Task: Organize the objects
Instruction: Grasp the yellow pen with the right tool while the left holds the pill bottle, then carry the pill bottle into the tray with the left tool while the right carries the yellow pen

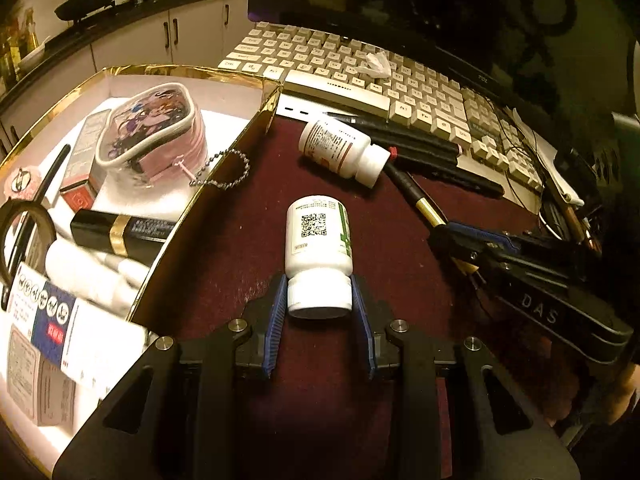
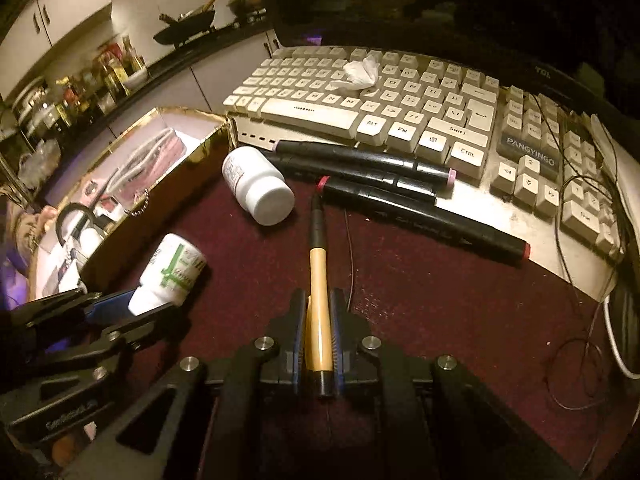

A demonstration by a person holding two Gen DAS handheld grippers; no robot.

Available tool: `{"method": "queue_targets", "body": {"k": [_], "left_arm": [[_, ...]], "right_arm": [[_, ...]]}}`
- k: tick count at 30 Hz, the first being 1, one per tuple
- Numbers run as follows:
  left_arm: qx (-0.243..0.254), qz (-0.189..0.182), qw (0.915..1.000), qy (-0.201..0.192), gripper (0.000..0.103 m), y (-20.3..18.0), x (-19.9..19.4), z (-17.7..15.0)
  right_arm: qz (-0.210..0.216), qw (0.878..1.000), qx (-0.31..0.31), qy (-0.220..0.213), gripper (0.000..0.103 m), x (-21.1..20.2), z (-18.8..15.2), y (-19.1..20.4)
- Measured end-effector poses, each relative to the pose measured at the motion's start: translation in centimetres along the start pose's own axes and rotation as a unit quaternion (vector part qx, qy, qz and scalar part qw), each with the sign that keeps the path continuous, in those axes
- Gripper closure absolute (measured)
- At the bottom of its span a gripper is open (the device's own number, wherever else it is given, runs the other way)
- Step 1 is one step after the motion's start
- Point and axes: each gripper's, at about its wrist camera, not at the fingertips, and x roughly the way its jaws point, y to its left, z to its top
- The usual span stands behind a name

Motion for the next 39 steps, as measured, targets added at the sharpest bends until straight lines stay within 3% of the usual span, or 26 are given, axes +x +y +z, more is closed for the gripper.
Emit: {"method": "queue_targets", "body": {"k": [8, 21, 28, 34, 39], "left_arm": [[-0.007, 0.003, 0.9999, -0.010, 0.073, 0.0, -0.2, -0.2], [-0.045, -0.052, 0.9975, -0.016, 0.073, 1.7, -4.7, -2.0], [-0.081, -0.081, 0.9924, -0.044, 0.073, 4.8, -8.5, -1.7], [-0.120, -0.070, 0.9884, -0.062, 0.073, 8.3, -10.2, -1.7], [-0.159, -0.053, 0.9823, -0.084, 0.073, 12.0, -12.2, -1.7]], "right_arm": [[0.021, 0.999, 0.024, -0.010, 0.093, -0.1, -0.2, -0.6], [0.042, 0.997, 0.059, -0.002, 0.093, -1.5, -0.6, -1.0], [0.084, 0.992, 0.098, -0.007, 0.093, -3.1, -3.4, -0.3], [0.130, 0.981, 0.139, -0.022, 0.093, -3.6, -4.6, -0.6], [0.181, 0.972, 0.136, -0.058, 0.094, -5.9, -3.9, 0.9]]}}
